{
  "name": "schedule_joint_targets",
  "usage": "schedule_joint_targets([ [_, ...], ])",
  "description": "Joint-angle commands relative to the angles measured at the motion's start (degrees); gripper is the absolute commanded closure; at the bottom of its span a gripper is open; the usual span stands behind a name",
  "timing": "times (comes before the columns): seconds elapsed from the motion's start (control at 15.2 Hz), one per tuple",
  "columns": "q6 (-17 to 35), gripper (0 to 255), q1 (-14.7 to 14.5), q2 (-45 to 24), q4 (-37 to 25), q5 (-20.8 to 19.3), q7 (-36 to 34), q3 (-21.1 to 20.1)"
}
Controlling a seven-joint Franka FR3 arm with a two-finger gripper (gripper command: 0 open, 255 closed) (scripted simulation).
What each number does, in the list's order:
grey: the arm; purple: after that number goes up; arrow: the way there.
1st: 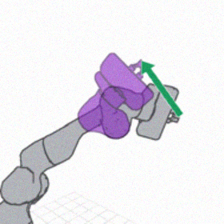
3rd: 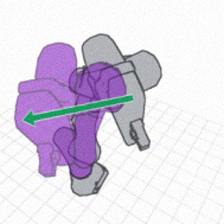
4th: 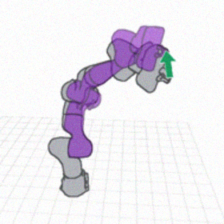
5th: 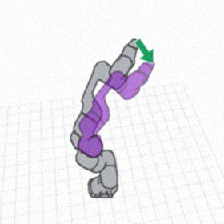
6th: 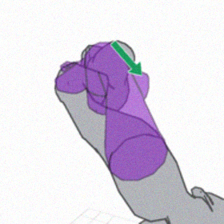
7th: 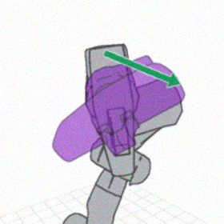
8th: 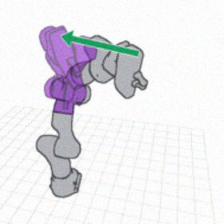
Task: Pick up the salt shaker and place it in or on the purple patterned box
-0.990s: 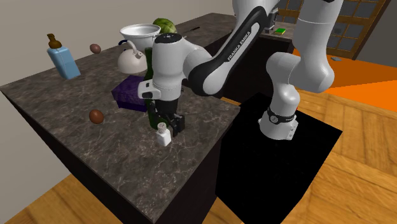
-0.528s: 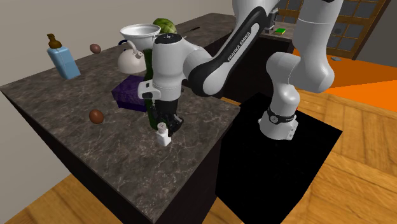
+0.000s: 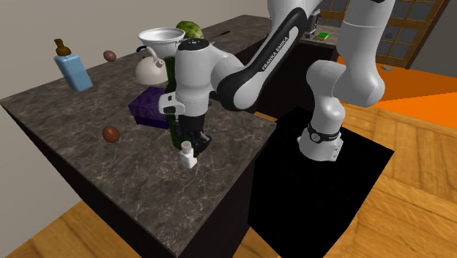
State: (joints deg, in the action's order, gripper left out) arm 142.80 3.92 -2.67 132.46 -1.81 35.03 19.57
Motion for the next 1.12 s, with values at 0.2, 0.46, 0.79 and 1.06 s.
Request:
schedule_joint_targets([
  [0.2, -3.04, 255, -0.06, 2.08, -1.04, -0.98, -0.61, 0.06],
  [0.46, -6.15, 255, -0.10, 4.00, -2.31, -1.77, -1.10, 0.01],
  [0.79, -10.04, 255, -0.14, 6.12, -4.18, -2.52, -1.55, -0.13],
  [1.06, -13.15, 255, -0.17, 7.57, -5.90, -2.96, -1.80, -0.28],
])
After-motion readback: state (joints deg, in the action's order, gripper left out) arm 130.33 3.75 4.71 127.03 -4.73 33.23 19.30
